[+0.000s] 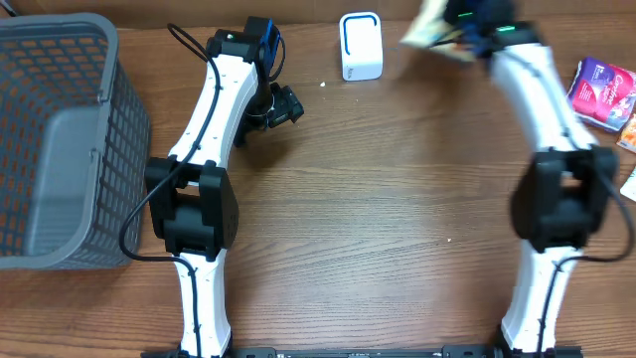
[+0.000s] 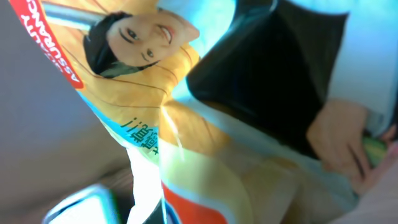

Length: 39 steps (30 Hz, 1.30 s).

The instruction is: Scan the item barcode

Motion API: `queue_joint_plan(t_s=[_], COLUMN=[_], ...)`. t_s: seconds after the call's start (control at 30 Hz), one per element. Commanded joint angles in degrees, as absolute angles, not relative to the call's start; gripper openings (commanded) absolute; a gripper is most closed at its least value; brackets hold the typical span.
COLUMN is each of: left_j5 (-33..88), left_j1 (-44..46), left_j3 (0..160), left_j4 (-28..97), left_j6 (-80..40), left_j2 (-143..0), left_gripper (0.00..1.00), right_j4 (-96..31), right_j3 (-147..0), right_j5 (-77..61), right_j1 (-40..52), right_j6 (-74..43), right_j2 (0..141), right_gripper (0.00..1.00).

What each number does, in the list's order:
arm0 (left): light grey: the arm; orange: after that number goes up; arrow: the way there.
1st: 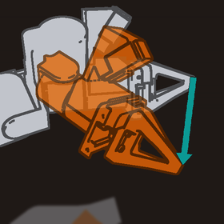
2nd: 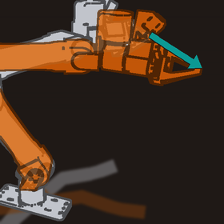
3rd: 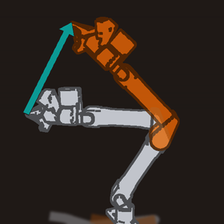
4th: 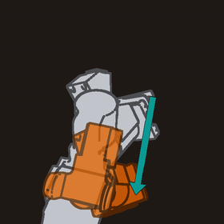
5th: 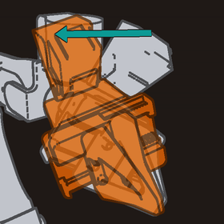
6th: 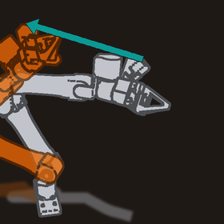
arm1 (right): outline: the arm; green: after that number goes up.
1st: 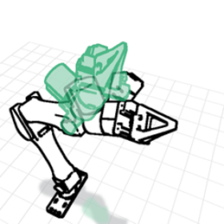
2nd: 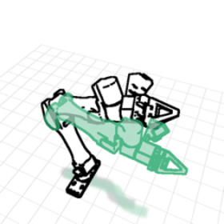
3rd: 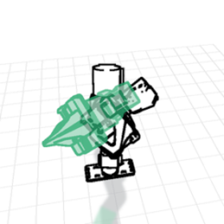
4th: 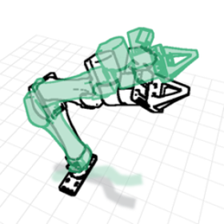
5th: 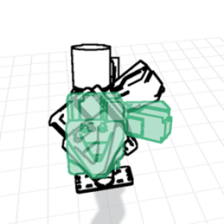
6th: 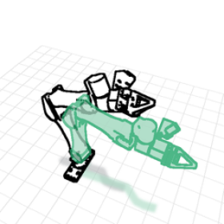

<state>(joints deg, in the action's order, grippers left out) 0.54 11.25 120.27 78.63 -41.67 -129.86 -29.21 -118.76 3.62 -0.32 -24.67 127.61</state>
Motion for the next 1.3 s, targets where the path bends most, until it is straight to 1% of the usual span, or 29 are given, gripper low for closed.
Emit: queue_joint_plan(t_s=[0.0,0.2,0.3,0.37,0.4,0.53,0.6,0.63,0.67,0.7,0.77,0.9,0.93,1.17,1.27], left_j5=[-0.6,-0.6,-0.6,-0.6,-0.6,-0.6,-0.6,-0.6,-0.6,-0.6,-0.6,-0.6,-0.6,-0.6,-0.6], left_j1=[11.6,11.6,11.6,11.6,11.6,11.6,11.6,11.6,11.6,11.6,11.6,11.6,11.6,11.6,11.6], left_j3=[120.9,120.9,120.9,120.9,120.9,120.9,120.9,120.9,120.9,120.9,120.9,120.9,120.9,120.9,120.9], left_j4=[78.7,78.7,78.7,78.7,78.7,78.7,78.7,78.7,78.7,78.7,78.7,78.7,78.7,78.7,78.7], left_j6=[-42.2,-42.3,-42.2,-42.2,-42.2,-42.2,-42.2,-42.2,-42.2,-42.2,-42.3,-42.3,-42.3,-42.2,-42.3], left_j2=[-129.1,-129.1,-129.1,-129.1,-129.1,-129.1,-129.1,-129.1,-129.1,-129.1,-129.1,-129.1,-129.1,-129.1,-129.1], left_gripper=[1.0,1.0,1.0,1.0,1.0,1.0,1.0,1.0,1.0,1.0,1.0,1.0,1.0,1.0,1.0], right_j4=[-33.6,-40.0,-42.4,-42.8,-43.1,-45.4,-46.5,-46.7,-46.7,-47.0,-47.7,-48.9,-49.6,-50.8,-53.2], right_j3=[-119.3,-119.3,-119.2,-119.2,-119.2,-119.2,-119.2,-119.2,-119.2,-119.2,-119.2,-119.3,-119.3,-119.3,-119.3], right_j5=[9.7,12.0,11.9,11.3,10.3,10.5,12.2,13.1,13.1,13.1,13.1,13.3,13.5,11.9,5.0], right_j1=[-9.0,-22.1,-27.1,-28.6,-29.7,-30.5,-30.5,-30.5,-30.5,-30.5,-30.6,-31.0,-31.2,-30.7,-29.5], right_j6=[-26.0,-26.0,-26.0,-26.0,-26.0,-26.0,-26.0,-26.0,-26.0,-26.0,-25.9,-25.9,-25.9,-25.9,-26.0], right_j2=[123.3,123.6,123.9,124.3,124.8,125.8,126.5,127.2,127.4,127.7,127.7,126.8,125.8,115.2,109.3], right_gripper=[0.04,0.04,0.04,0.08,0.11,0.11,0.17,0.34,0.49,0.59,0.63,0.78,0.8,0.8,0.85])
